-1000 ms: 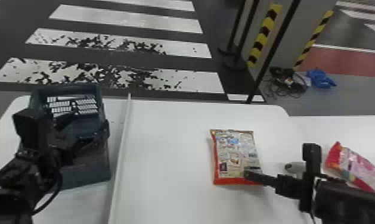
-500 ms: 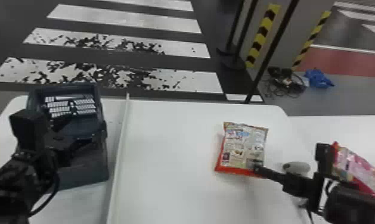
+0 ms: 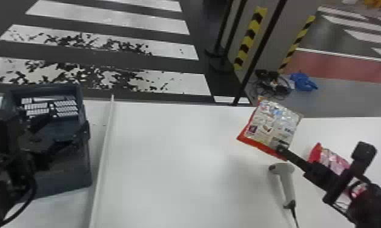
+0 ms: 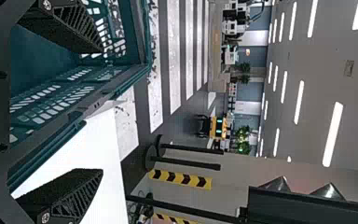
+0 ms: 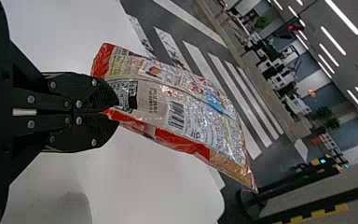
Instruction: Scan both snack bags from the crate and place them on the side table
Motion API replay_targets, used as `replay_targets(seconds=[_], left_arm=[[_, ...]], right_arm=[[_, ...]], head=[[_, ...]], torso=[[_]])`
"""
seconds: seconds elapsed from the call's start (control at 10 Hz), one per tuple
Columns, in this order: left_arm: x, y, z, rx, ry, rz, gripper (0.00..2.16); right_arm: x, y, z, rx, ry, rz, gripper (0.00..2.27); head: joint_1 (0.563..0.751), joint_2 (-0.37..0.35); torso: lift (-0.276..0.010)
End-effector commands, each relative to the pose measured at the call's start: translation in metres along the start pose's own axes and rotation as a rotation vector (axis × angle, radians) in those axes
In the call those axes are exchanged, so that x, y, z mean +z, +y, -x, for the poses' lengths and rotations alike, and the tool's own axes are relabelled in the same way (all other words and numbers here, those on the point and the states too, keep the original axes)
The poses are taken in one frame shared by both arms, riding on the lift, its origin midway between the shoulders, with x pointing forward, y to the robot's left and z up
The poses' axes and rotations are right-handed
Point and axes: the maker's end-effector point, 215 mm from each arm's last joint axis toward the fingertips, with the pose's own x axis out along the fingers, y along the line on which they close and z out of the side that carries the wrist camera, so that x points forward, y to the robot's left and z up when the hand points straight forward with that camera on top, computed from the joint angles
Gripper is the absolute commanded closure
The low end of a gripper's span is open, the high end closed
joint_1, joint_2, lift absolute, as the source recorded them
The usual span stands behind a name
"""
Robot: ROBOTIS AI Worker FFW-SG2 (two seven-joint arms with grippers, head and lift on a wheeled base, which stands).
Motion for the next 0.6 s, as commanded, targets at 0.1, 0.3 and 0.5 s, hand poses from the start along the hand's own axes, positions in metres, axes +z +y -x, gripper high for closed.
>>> replay_targets(seconds=[0.1, 0.3, 0.5], left_arm=[[0.002, -0.001, 0.0, -0.001, -0.004, -0.001, 0.08], [0.001, -0.001, 0.001, -0.001, -0.002, -0.001, 0.08], [0.0, -0.001, 0.001, -0.001, -0.001, 0.0, 0.08]], right_arm=[[0.024, -0.055, 0.016, -0.127, -0.139, -0.025, 2.24], [0.043, -0.096, 0.027, -0.249, -0.246, 0.0, 2.24], [0.047, -0.142, 0.03, -0.382, -0.285, -0.008, 2.24]], head=[[0.695, -0.348], [0.695, -0.35], [0.695, -0.35]], torso=[[-0.098], [-0.098], [-0.098]])
